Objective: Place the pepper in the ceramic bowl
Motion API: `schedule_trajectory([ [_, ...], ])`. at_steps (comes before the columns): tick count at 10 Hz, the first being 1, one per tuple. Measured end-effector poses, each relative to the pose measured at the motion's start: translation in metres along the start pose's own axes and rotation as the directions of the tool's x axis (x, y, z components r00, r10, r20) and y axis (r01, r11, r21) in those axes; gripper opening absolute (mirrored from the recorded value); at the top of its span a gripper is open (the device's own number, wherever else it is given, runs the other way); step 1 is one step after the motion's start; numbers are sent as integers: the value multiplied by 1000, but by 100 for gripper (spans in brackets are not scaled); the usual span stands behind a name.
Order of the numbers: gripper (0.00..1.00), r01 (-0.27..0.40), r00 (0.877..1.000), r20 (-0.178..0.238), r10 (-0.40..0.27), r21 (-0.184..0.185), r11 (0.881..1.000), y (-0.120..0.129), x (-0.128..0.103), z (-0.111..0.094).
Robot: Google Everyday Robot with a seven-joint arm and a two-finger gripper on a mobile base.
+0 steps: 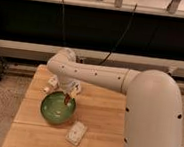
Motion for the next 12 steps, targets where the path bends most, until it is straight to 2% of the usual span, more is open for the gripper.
schedule_trajectory([
  [3,0,62,997,41,-63,12,998,-6,-28,5],
  [6,0,97,993,66,-98,25,995,-10,-43,11],
  [10,0,128,987,92,-131,38,991,-16,-54,27],
  [12,6,141,985,95,-144,39,989,-16,-55,34],
])
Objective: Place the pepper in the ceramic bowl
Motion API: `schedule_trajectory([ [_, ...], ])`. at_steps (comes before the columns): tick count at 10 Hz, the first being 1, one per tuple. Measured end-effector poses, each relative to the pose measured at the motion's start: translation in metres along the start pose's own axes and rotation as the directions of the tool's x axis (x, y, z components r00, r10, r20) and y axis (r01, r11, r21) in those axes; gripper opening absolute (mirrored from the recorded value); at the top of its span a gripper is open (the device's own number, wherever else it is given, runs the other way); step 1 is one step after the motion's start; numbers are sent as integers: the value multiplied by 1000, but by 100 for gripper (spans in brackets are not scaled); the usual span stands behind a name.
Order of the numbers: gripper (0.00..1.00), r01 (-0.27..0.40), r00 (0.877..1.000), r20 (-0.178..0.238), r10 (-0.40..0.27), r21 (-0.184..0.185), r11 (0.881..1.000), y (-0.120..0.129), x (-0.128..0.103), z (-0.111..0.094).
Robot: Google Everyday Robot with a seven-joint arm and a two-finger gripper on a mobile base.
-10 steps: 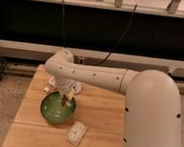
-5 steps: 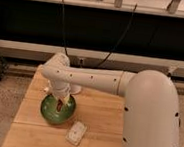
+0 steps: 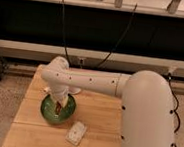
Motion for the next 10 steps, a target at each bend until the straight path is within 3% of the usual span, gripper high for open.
schedule_trajectory([
  [6,68,-1,1000,15,1,-2,1000,5,3,14],
  [8,80,-8,1000,20,8,-1,1000,7,5,16],
  [10,80,-11,1000,25,11,7,1000,7,6,17],
])
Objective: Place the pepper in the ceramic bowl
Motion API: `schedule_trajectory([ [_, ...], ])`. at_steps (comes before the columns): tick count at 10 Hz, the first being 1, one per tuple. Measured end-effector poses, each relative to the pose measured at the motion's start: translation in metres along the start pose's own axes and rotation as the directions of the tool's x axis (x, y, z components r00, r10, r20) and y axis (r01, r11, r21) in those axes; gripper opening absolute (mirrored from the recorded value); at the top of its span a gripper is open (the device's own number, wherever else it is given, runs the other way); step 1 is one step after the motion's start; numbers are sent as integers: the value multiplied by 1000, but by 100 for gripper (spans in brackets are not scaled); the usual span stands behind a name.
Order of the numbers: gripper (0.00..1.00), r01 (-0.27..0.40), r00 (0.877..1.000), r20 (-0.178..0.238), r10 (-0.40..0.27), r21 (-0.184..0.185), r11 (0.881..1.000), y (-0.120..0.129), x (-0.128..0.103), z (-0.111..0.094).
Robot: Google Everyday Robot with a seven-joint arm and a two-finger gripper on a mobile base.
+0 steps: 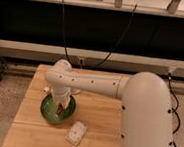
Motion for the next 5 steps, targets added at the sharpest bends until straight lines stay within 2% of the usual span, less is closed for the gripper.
schedule_trajectory([
  [3,80,-4,1000,2,4,20,1000,2,2,-2],
  [5,80,-15,1000,1,15,11,1000,7,7,-2],
])
